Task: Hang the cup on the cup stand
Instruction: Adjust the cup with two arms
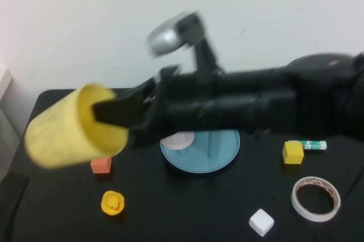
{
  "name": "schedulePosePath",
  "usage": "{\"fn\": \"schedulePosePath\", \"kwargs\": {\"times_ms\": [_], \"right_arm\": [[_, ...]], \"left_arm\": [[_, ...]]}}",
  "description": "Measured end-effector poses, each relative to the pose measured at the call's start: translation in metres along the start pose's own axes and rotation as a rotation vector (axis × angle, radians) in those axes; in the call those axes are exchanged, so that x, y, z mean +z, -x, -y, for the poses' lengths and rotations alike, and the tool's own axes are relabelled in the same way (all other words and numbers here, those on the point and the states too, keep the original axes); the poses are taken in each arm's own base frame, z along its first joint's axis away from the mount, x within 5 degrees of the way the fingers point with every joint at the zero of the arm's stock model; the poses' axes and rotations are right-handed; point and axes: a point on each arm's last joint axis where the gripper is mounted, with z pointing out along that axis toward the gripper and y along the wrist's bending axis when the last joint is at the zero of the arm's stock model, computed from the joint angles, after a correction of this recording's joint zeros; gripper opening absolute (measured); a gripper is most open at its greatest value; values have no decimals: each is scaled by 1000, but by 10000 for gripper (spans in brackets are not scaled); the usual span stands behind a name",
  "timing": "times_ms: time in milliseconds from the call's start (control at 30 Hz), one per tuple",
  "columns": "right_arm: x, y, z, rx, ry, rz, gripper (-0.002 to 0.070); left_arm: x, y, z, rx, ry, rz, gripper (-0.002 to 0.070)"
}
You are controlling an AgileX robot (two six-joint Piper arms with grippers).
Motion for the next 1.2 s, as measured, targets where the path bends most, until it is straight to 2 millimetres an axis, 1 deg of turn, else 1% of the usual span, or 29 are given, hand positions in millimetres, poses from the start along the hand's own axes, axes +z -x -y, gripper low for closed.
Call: {"fn": "schedulePosePath", "kwargs": {"times_ms": [100, 300, 533, 700, 767, 900, 967, 1033, 1200], "right_arm": [[17, -6, -9, -11, -3, -20, 27], [40, 3, -28, -37, 38, 2, 27], [61, 3, -34, -34, 49, 5, 27], [73, -11, -36, 3, 103, -34, 22], [77, -16, -36, 17, 128, -49, 20], [78, -18, -38, 21, 149, -55, 20], [77, -18, -38, 14, 154, -54, 20], [77, -18, -38, 5, 154, -53, 20], [79, -19, -37, 9, 154, -53, 20]], "left_arm": [[0, 0, 0, 0, 0, 1, 692], [0, 1, 0, -20, 0, 8, 692], [0, 4, 0, -93, -3, 48, 692], [0, 5, 0, -105, -3, 60, 692], [0, 6, -1, -94, -1, 62, 692], [0, 7, -1, -74, 0, 75, 689], [0, 7, -1, -64, 0, 80, 667], [0, 8, -1, -54, 0, 84, 617], [0, 8, -1, -16, 2, 84, 611]]}}
